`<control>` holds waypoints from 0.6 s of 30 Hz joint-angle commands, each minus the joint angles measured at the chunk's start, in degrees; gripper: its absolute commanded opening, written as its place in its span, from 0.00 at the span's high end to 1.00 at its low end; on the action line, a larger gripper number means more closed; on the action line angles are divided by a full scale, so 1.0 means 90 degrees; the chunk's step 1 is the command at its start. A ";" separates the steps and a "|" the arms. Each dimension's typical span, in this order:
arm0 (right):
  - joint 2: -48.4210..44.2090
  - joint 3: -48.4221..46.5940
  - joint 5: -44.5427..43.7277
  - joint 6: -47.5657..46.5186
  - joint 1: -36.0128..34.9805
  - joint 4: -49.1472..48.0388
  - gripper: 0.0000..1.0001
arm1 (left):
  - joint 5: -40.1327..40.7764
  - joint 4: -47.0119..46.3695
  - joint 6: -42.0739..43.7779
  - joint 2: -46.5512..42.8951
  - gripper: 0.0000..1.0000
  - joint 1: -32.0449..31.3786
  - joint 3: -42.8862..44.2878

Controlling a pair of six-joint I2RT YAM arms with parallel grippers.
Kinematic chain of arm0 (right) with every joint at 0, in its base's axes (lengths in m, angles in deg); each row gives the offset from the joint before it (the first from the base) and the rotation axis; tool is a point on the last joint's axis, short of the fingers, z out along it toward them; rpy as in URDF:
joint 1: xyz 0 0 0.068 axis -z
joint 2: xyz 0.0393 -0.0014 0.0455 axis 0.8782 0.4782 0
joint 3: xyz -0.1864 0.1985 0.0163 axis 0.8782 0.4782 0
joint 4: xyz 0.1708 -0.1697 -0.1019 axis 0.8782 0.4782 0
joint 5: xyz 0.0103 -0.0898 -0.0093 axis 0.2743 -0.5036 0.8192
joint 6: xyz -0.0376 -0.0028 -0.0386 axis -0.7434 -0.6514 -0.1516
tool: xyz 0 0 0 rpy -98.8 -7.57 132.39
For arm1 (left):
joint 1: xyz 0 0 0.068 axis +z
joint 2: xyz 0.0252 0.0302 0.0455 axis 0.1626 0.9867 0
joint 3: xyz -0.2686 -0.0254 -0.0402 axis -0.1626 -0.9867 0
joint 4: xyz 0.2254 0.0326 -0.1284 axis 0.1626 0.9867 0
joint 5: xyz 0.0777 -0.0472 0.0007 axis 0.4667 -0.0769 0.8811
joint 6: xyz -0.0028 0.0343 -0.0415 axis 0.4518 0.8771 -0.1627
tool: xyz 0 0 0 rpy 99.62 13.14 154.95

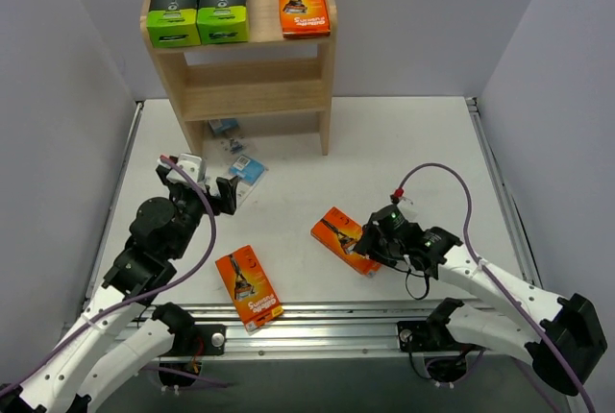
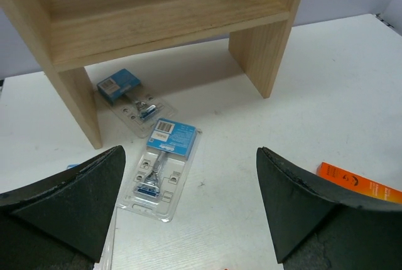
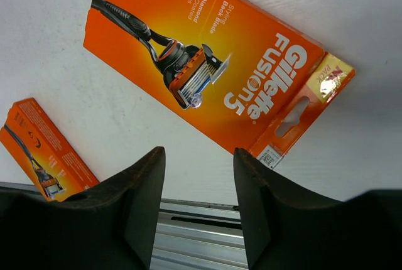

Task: Place and organize the shaving razors onto the shelf

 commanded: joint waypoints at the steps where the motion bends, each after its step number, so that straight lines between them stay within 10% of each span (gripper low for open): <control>1: -0.0405 0.0224 -0.0882 0.0992 -0.0317 0.0378 0.58 | 0.0711 -0.0117 0.0110 -0.0203 0.06 -0.0067 0.0063; 18: -0.1129 0.1113 -0.1411 0.1755 -0.0640 0.1033 0.70 | 0.0653 0.0020 0.0032 -0.0311 0.06 -0.0282 0.0122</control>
